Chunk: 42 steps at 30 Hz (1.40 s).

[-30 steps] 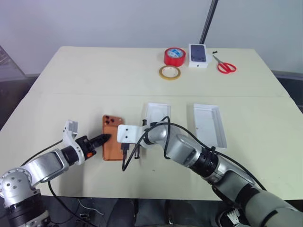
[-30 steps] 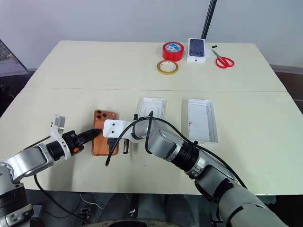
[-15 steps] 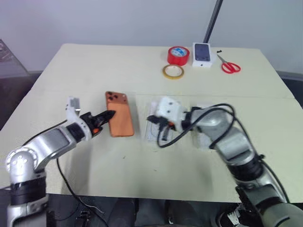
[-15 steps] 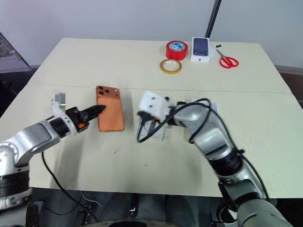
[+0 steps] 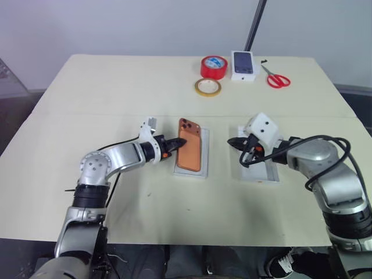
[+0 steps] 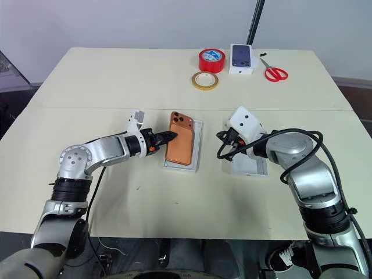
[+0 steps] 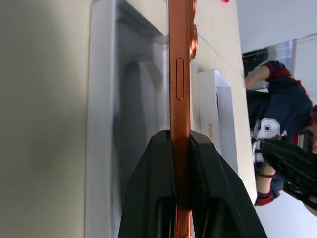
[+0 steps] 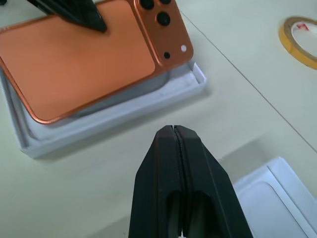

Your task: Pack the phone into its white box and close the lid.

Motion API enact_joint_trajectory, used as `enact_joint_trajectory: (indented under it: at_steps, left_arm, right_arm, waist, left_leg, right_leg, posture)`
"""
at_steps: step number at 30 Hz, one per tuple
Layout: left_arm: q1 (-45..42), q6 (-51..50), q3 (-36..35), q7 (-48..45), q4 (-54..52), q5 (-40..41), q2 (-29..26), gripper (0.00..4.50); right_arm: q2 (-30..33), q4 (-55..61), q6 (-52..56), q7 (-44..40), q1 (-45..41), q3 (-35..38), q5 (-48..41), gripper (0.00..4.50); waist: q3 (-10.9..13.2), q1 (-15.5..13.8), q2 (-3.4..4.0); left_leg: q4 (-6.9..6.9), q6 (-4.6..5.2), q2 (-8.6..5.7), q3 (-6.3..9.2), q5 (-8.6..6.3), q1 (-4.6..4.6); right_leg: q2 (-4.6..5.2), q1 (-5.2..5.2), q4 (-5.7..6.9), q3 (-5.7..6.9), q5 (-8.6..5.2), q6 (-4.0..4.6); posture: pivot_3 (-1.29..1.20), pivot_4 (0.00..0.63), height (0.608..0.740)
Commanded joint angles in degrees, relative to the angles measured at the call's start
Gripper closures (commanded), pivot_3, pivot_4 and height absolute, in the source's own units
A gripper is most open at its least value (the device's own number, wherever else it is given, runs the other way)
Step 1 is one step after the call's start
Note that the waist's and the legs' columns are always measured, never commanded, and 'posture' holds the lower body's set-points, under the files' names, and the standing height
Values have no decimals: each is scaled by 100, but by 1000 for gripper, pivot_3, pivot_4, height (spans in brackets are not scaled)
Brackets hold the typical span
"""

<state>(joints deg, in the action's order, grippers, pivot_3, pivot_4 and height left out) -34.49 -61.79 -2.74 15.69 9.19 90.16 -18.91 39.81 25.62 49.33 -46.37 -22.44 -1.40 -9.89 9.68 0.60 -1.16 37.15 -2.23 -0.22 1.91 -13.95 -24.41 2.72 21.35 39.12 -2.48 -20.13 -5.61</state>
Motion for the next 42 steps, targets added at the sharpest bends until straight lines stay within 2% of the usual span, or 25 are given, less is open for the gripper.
enact_joint_trajectory:
  at_steps: [1, 5, 9, 12, 13, 16, 19, 23, 26, 28, 35, 42]
  left_arm:
    - [-185, -155, -56, -235, -13, -204, 138, 4461]
    - [-204, -288, -164, -299, 14, -368, 257, 4461]
    - [-179, -430, -247, -331, -95, -495, 255, 2830]
    - [-151, -549, -426, -332, -324, -388, 105, 1311]
    - [-140, -591, -503, -337, -413, -342, 18, 944]
    - [-63, -731, -676, -408, -729, -333, -324, 944]
    - [94, -757, -782, -668, -1092, -671, -838, 944]
    - [325, -512, -534, -1301, -1511, -1725, -1481, 2089]
    - [408, -294, -247, -1704, -1638, -2409, -1593, 3777]
    - [421, -108, 80, -1964, -1720, -2963, -1619, 4474]
    - [43, 410, 1453, -2811, -1553, -4646, -1294, 4474]
    - [-369, 421, 2110, -3569, -1282, -5385, -609, 4474]
  right_arm:
    - [132, 272, -37, 137, 21, 140, -62, 4500]
    - [163, 209, -89, 221, -4, 28, -59, 4500]
    - [175, 135, -169, 262, -67, -116, -44, 4500]
    - [201, 130, -229, 254, -108, -212, -46, 4500]
    - [206, 128, -241, 256, -125, -240, -45, 4500]
    - [209, 121, -270, 271, -177, -330, -25, 4500]
    - [163, 102, -238, 320, -280, -500, 21, 4500]
    - [-34, -119, -22, 541, -507, -864, 149, 4500]
    - [-174, -355, 151, 733, -662, -1101, 280, 4500]
    - [-255, -497, 219, 843, -758, -1284, 396, 4500]
    - [-594, -905, 191, 1198, -988, -2127, 995, 4500]
    - [-747, -910, 168, 1137, -1110, -2416, 1228, 4500]
  waist:
    - [0, -1, 0]
    - [1, 1, -1]
    - [1, 1, -1]
    - [1, 8, -2]
    - [1, 14, -2]
    - [1, 25, -2]
    - [2, 25, -1]
    - [2, 18, -1]
    - [3, -23, -1]
    - [4, -19, -1]
    - [5, 8, -2]
    - [5, 11, 0]
  left_leg:
    - [1, -1, 0, 0, 0, 0]
    - [1, -2, 1, 1, 1, 0]
    - [1, -8, 1, 1, 4, 0]
    - [0, -21, 1, 1, 12, 0]
    - [0, -23, 1, 1, 13, 0]
    - [-1, -25, 4, 1, 14, 1]
    - [-2, -26, 4, 1, 15, 2]
    - [-3, -26, 3, 1, 15, 2]
    - [-3, -26, 1, 2, 14, 1]
    - [-2, -24, -3, 1, 13, 1]
    - [-6, -23, -1, 1, 13, -1]
    - [-5, -5, 0, 1, 3, -2]
  right_leg:
    - [1, 0, 0, 0, 0, 0]
    - [-1, 0, 0, 0, 0, 0]
    - [-1, 0, 0, 0, 0, 0]
    - [-2, 0, 0, 0, 0, 0]
    - [-2, 0, 0, 0, 0, 0]
    - [-4, 2, 1, -1, 0, 0]
    - [-3, 1, 1, -2, 0, 0]
    - [-3, 1, 1, -2, 0, 0]
    - [0, 0, 0, 1, -1, 0]
    - [6, -2, -2, 1, 0, 0]
    - [1, 4, -2, 0, 0, 1]
    - [-2, 5, 0, 2, 0, 0]
  posture:
    - [0, 150, 717]
    - [0, 150, 717]
    - [0, 150, 717]
    - [0, 150, 717]
    - [0, 150, 717]
    - [0, 150, 717]
    - [0, 150, 717]
    - [0, 150, 717]
    - [0, 150, 717]
    - [0, 150, 717]
    - [0, 150, 717]
    - [0, 150, 717]
